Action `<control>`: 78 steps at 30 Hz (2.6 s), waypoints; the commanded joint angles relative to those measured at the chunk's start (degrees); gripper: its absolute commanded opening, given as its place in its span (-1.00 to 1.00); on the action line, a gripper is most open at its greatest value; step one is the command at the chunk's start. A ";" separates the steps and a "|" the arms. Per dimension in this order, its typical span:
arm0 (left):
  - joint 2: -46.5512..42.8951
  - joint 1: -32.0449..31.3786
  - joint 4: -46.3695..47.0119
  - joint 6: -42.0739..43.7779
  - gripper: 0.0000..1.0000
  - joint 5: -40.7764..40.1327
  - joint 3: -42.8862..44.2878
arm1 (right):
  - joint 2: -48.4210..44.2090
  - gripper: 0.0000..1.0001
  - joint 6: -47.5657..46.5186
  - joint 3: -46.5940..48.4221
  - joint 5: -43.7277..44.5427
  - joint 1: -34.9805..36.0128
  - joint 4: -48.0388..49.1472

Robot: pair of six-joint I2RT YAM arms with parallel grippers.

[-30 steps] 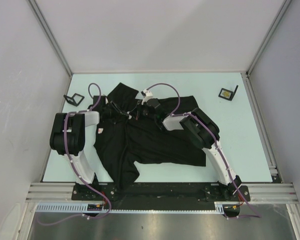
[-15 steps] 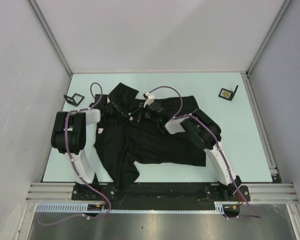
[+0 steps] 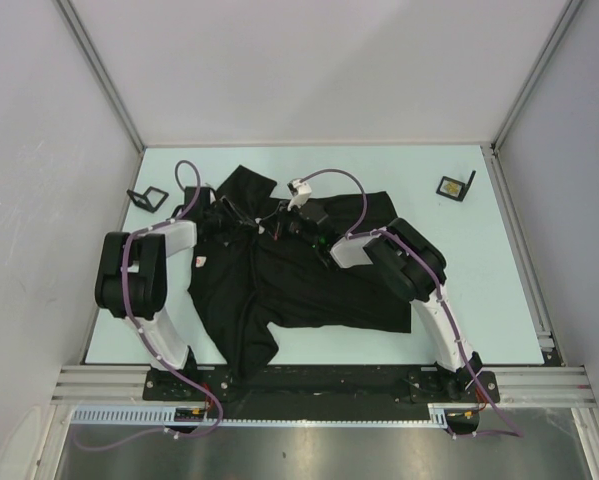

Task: Remove the brooch from the garment

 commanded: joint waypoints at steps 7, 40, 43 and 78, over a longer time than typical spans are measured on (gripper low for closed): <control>-4.63 0.03 8.28 -1.42 0.09 1.27 -3.82 | -2.27 -1.00 3.31 1.27 -0.07 0.05 3.55; -3.85 0.12 12.77 -2.83 0.08 0.12 -6.38 | -0.95 -1.00 4.98 3.20 -1.21 0.22 0.83; -3.05 0.12 12.51 -2.74 0.08 0.04 -5.85 | -0.95 -1.00 5.07 3.20 -1.57 0.31 0.91; -1.30 -1.46 2.05 2.36 -0.40 -6.64 -2.69 | -2.26 -1.00 6.04 0.66 -2.71 2.16 11.72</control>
